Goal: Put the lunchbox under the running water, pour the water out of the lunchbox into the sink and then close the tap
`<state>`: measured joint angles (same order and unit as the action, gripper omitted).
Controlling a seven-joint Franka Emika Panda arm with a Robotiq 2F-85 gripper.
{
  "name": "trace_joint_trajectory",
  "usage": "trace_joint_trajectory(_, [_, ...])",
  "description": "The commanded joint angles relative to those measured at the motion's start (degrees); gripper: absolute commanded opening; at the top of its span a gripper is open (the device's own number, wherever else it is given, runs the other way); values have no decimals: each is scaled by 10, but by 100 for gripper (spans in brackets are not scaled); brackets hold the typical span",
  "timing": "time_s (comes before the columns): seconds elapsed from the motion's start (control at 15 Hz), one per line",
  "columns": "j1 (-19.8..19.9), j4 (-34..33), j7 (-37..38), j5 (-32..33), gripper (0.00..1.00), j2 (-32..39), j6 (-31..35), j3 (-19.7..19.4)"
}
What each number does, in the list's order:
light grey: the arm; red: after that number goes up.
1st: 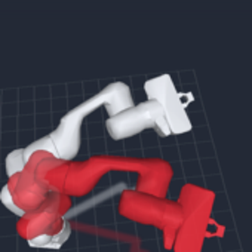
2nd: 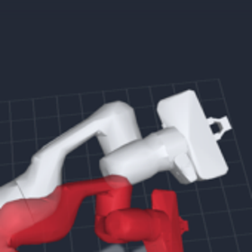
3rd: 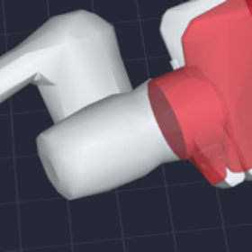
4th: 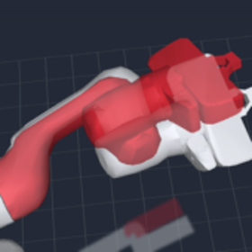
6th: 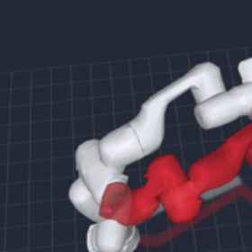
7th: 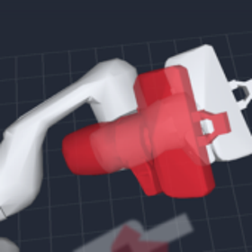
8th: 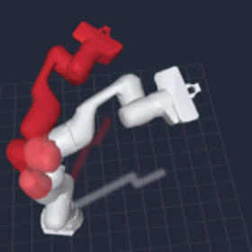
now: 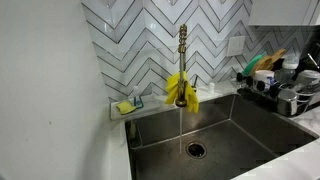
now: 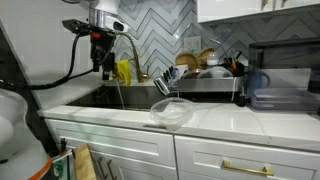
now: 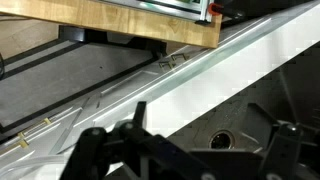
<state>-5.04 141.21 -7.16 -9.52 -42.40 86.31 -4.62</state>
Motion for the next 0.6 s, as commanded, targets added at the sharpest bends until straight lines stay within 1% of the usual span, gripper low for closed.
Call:
trace_joint_trajectory(0.0, [13, -1, -7, -5, 100, 1, -2, 9])
trace_joint_trajectory(0.2, [13, -2, -7, -5, 100, 1, -2, 9])
trace_joint_trajectory(0.27, [18, -7, 0, 0, 100, 13, -4, 8])
trace_joint_trajectory(0.47, [56, -10, -22, 64, 100, 72, 80, -15])
trace_joint_trajectory(0.53, [62, -14, -35, 80, 100, 88, 100, -23])
